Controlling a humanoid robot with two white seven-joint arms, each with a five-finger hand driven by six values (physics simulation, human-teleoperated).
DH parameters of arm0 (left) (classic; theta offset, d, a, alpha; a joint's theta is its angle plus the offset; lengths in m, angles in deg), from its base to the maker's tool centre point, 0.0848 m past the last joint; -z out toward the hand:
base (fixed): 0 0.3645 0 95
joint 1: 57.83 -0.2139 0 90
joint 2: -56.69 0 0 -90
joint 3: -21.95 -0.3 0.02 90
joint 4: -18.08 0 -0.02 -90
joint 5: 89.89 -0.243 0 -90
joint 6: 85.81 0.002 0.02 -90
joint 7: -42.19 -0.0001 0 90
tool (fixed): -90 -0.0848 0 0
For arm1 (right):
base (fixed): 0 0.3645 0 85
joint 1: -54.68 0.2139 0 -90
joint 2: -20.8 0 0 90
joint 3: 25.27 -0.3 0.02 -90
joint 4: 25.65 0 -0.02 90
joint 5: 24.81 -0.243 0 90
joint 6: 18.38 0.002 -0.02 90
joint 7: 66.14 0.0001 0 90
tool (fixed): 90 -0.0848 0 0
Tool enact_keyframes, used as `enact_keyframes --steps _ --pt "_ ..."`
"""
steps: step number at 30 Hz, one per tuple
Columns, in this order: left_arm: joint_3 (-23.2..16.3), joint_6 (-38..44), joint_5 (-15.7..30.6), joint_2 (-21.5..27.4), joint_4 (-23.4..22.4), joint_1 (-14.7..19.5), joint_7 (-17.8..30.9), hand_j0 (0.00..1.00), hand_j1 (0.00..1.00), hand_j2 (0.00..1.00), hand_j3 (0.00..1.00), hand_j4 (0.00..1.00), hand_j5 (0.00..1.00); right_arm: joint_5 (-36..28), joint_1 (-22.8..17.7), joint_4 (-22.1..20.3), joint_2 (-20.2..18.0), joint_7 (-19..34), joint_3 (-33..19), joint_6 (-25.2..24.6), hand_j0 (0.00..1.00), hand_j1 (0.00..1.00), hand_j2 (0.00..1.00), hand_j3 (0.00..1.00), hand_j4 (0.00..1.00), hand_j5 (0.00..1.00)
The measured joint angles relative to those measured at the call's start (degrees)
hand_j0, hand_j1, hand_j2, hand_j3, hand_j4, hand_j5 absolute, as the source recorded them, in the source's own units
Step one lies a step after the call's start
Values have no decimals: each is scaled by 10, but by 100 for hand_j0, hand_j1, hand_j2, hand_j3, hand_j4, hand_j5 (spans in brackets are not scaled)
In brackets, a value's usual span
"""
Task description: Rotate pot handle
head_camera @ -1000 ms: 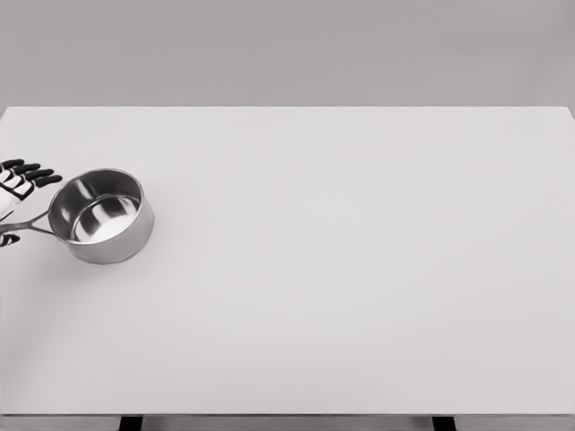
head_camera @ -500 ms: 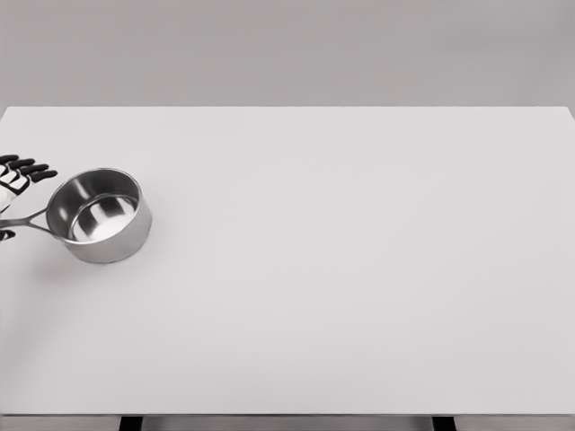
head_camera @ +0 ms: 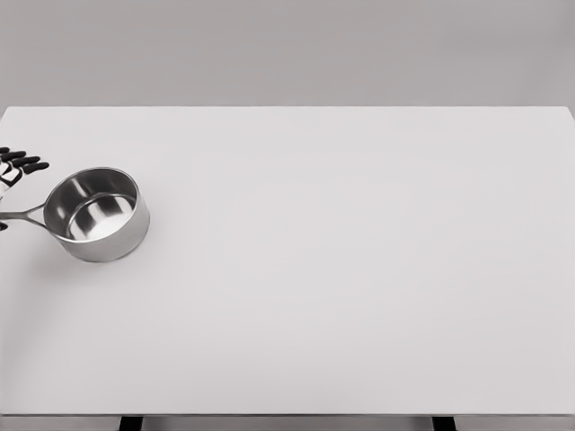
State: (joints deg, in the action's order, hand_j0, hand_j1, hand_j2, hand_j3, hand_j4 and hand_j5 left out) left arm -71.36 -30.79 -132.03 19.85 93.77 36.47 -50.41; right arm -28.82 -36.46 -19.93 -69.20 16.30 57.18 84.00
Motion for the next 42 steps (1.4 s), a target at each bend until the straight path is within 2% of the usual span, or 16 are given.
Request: enact_keyframes --steps 17,42 --pt "-2 0 -12 -10 -12 21 0 100 100 100 100 100 100 0 0 0 0 0 0 0 100 100 100 100 100 100" --pt "-7 0 -14 -15 -33 34 0 100 100 100 100 100 100 0 0 0 0 0 0 0 100 100 100 100 100 100"
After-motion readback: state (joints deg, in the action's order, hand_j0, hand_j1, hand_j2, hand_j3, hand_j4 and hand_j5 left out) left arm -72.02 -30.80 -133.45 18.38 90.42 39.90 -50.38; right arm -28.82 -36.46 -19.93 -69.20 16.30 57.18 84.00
